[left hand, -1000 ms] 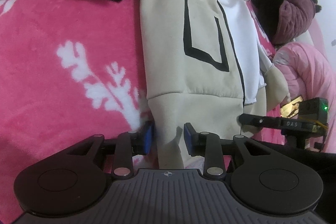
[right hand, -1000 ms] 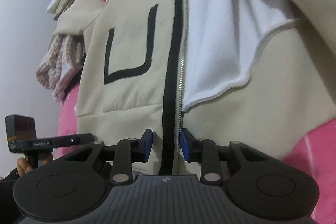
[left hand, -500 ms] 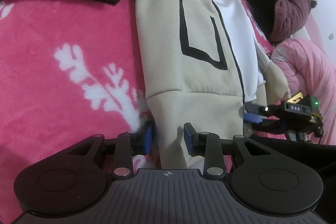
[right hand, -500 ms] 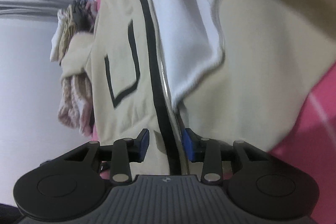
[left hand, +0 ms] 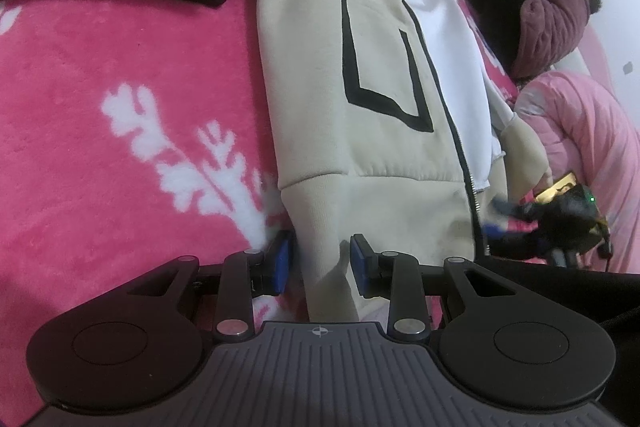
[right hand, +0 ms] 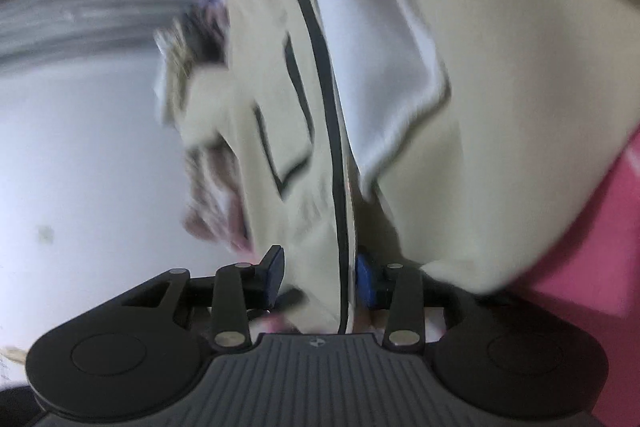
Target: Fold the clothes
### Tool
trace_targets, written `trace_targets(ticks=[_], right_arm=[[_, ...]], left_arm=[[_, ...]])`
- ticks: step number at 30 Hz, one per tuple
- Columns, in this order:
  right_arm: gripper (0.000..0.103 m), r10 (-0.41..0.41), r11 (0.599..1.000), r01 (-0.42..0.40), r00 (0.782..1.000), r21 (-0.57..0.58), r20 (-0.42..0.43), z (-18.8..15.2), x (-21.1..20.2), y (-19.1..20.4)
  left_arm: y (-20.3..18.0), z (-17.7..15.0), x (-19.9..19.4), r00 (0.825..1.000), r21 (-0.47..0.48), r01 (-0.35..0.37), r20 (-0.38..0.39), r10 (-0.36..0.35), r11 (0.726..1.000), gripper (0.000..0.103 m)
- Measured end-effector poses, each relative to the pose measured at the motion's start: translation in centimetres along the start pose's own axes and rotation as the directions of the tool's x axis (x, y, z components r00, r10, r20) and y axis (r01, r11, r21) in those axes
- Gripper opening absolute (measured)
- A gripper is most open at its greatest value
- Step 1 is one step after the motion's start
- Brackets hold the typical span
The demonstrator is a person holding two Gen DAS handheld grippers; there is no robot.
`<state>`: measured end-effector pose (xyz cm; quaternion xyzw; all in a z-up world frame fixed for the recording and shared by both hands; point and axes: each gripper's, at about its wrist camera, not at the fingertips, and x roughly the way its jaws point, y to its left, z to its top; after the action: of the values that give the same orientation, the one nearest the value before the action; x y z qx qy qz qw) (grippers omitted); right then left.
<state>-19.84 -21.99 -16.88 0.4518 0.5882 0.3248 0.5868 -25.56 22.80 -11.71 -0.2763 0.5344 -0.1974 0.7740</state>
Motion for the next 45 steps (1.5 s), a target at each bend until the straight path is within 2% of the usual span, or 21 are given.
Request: trace_targets(ticks=[4, 6, 7, 9, 11, 13, 15, 16, 17, 19, 23, 33, 36, 40, 41, 45], right_arm=[[0.041, 0.026, 0.999, -0.026, 1.000, 0.044, -0.002, 0.1, 0.1, -1.2], [0.038, -0.001, 1.000, 0.001, 1.000, 0.024, -0.025, -0.4, 0.9, -1.1], [0.033, -0.024, 1.000, 0.024, 0.999, 0.001, -0.039, -0.6, 1.2, -0.9], [0.008, -0.101, 0.992, 0.098, 0.994, -0.074, -0.042, -1.1, 2.0, 0.2], [0.008, -0.164, 0.971, 0.159, 0.986, -0.176, -0.012, -1.7, 2.0, 2.1], [0.007, -0.188, 0.940, 0.194, 0.981, -0.282, 0.049, -2.0, 1.2, 4.6], [0.007, -0.210, 0.907, 0.242, 0.969, -0.344, 0.128, -1.6, -0.4, 6.4], [0.008, -0.219, 0.889, 0.267, 0.961, -0.371, 0.168, -1.3, -1.1, 7.3], [0.007, -0.229, 0.882, 0.285, 0.955, -0.375, 0.188, -0.7, -1.7, 7.4], [0.007, -0.264, 0.877, 0.323, 0.942, -0.356, 0.206, 0.3, -2.5, 6.7], [0.007, -0.318, 0.872, 0.370, 0.926, -0.320, 0.205, 1.5, -3.3, 4.9], [0.007, -0.313, 0.886, 0.358, 0.931, -0.296, 0.188, 0.2, -3.2, 4.1], [0.007, -0.334, 0.869, 0.380, 0.923, -0.316, 0.190, -0.1, -2.7, 4.3], [0.007, -0.357, 0.853, 0.404, 0.914, -0.331, 0.194, 0.0, -2.4, 4.1], [0.007, -0.366, 0.845, 0.413, 0.910, -0.339, 0.196, -0.1, -2.3, 4.3], [0.007, -0.399, 0.781, 0.459, 0.888, -0.423, 0.228, -0.7, -2.4, 6.7]], left_arm=[[0.1, 0.0, 0.0, 1.000, 0.005, 0.001, 0.000, -0.001, 1.000, 0.031], [0.1, -0.1, 0.0, 1.000, 0.001, 0.005, 0.002, -0.005, 1.000, 0.031], [0.1, -0.1, 0.0, 1.000, -0.002, 0.006, 0.004, -0.006, 1.000, 0.031], [0.1, -0.2, 0.0, 1.000, -0.006, 0.007, 0.006, -0.007, 1.000, 0.031], [-0.1, -0.1, -0.1, 1.000, -0.007, 0.003, 0.005, -0.003, 1.000, 0.031], [-0.5, -0.1, -0.2, 1.000, -0.002, -0.004, 0.001, 0.004, 1.000, 0.033], [-1.0, -0.1, -0.3, 1.000, 0.020, -0.006, -0.004, 0.007, 1.000, 0.038], [-1.3, -0.1, -0.3, 1.000, 0.029, -0.006, -0.005, 0.006, 1.000, 0.045], [-1.5, -0.2, -0.2, 1.000, 0.036, -0.004, -0.005, 0.004, 0.999, 0.049], [-1.8, -0.3, 0.1, 1.000, 0.048, -0.006, -0.004, 0.006, 0.999, 0.052], [-2.2, -0.3, 0.5, 1.000, 0.054, -0.009, 0.000, 0.009, 0.998, 0.054], [-3.5, 0.0, 1.3, 1.000, 0.031, -0.004, -0.011, 0.004, 0.999, 0.053], [-3.7, 0.0, 1.8, 0.999, 0.031, -0.031, -0.013, 0.031, 0.999, 0.045], [-4.1, 0.1, 2.5, 0.997, 0.022, -0.078, -0.010, 0.078, 0.997, 0.011], [-4.2, 0.0, 2.5, 0.996, 0.019, -0.083, -0.010, 0.083, 0.996, 0.006], [-5.3, 0.1, 1.8, 0.997, 0.023, -0.063, -0.034, 0.064, 0.998, 0.003]])
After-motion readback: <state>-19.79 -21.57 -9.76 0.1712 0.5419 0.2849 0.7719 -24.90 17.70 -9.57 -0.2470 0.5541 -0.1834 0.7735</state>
